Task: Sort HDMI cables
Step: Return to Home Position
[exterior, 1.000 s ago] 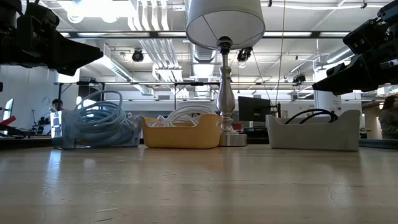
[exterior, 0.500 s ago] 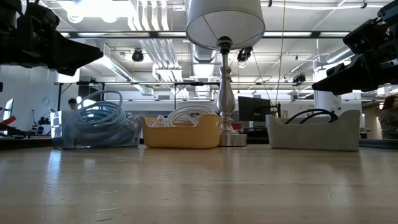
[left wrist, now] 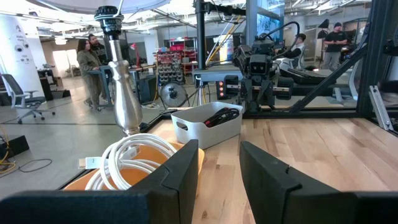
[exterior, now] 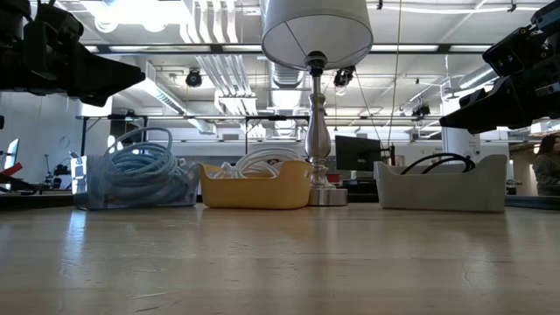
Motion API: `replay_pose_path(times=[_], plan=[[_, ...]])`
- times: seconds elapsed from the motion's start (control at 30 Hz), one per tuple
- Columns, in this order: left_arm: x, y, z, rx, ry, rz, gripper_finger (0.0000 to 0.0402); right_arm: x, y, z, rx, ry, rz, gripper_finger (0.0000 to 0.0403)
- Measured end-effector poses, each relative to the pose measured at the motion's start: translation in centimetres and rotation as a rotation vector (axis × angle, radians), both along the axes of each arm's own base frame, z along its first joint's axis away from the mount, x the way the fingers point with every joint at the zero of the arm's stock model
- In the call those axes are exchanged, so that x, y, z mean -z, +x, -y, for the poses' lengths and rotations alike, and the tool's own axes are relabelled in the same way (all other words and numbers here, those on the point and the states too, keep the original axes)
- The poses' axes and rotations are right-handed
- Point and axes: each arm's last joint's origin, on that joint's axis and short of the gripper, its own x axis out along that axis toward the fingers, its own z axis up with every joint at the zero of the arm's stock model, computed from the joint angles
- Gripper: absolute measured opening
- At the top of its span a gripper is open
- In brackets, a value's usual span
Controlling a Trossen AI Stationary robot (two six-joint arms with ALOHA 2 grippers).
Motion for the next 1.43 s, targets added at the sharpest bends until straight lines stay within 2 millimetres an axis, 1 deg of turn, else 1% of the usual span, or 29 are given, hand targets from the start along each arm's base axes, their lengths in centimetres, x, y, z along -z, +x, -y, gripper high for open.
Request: replay_pose_path(times=[0.7, 1.23, 1.43], plan=[[0.01, 0.00, 0.00, -0.001, 0.000, 0.000, 0.0122, 0.00, 0.00, 0.00, 0.000, 0.001, 0.000, 0.0091], [0.01, 0.00, 0.00, 0.000, 0.000, 0.000, 0.0122, 0.00, 0.00, 0.00, 0.000, -0.001, 0.000, 0.0068], [0.01, 0.00, 0.00, 0.000, 0.000, 0.000, 0.0122, 0.00, 0.00, 0.00, 0.000, 0.000, 0.000, 0.0073]])
